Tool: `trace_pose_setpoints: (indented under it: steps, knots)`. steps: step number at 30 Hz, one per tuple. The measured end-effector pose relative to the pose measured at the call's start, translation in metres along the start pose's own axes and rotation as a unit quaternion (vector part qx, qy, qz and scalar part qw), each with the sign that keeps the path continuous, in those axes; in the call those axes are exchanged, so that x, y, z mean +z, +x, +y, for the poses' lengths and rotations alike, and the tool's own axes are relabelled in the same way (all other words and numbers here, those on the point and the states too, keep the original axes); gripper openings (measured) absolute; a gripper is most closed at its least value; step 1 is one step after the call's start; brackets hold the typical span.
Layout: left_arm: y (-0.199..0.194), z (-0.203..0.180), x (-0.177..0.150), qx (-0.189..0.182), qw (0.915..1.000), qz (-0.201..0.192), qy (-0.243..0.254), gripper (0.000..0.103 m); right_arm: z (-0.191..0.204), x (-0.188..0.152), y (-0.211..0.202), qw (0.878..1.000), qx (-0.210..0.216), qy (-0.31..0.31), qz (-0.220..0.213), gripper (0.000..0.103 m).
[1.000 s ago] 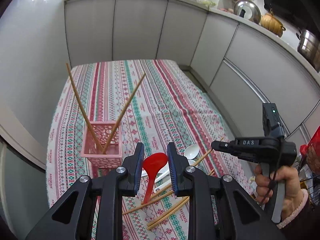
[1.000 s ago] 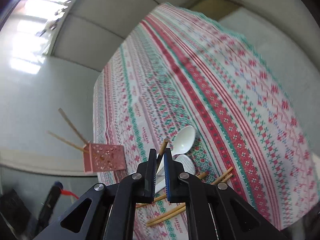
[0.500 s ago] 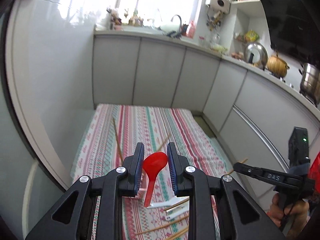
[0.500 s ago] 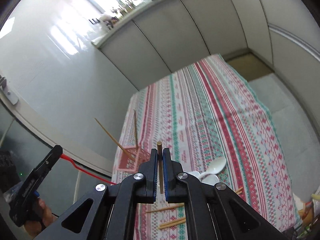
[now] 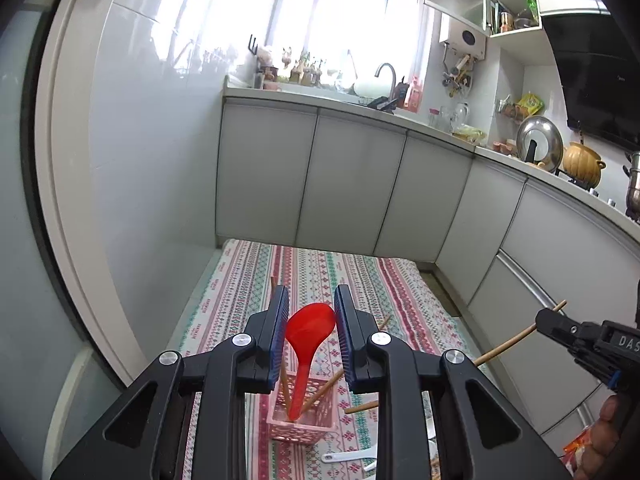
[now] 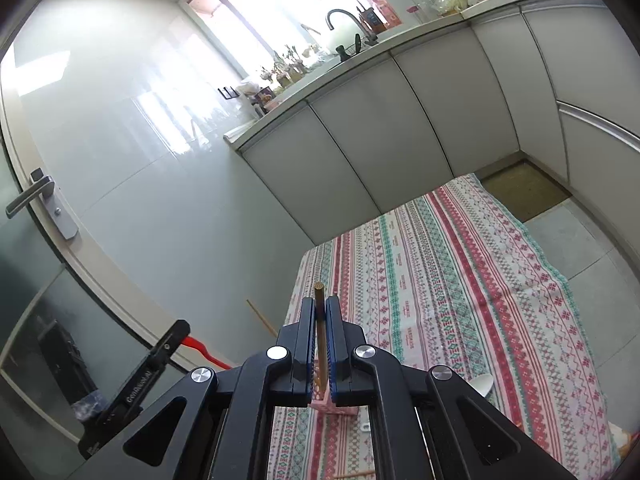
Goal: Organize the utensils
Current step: 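Carry the red spoon and chopstick above the pink holder with both tools, then lower both items into the pink holder and open both tools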
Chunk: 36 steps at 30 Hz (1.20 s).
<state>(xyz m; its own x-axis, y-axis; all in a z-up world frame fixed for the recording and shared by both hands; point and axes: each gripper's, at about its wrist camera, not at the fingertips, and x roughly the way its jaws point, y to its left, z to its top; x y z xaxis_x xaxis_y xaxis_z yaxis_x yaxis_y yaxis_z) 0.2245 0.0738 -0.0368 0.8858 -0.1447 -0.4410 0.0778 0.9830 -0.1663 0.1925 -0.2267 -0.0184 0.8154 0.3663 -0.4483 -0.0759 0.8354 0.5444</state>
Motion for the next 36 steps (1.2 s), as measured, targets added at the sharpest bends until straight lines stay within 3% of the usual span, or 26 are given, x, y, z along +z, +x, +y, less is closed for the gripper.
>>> trace_pose_setpoints:
  steps: [4, 13, 25, 32, 34, 36]
  knots:
    - [0.019, 0.001, -0.009, 0.009, 0.9997, 0.000, 0.024, 0.025, 0.001, -0.001, 0.011, 1.000, 0.008, -0.007, -0.005, 0.005]
    - [0.058, -0.005, -0.028, 0.002, 0.9984, 0.015, 0.054, 0.025, 0.007, -0.016, 0.043, 0.999, 0.000, -0.023, 0.028, 0.005]
    - [0.098, 0.000, -0.045, -0.001, 0.9968, 0.066, 0.044, 0.025, 0.034, -0.039, 0.075, 0.993, -0.029, -0.091, 0.064, 0.005]
    - [0.096, -0.003, -0.046, -0.012, 0.9965, 0.072, 0.039, 0.026, 0.042, -0.042, 0.079, 0.992, -0.023, -0.104, 0.069, 0.006]
    - [0.095, -0.003, -0.044, -0.018, 0.9958, 0.082, 0.036, 0.028, 0.040, -0.041, 0.078, 0.993, -0.015, -0.095, 0.071, 0.008]
    - [0.093, -0.004, -0.043, -0.016, 0.9954, 0.089, 0.032, 0.043, 0.038, -0.038, 0.074, 0.994, -0.014, -0.088, 0.067, 0.011]
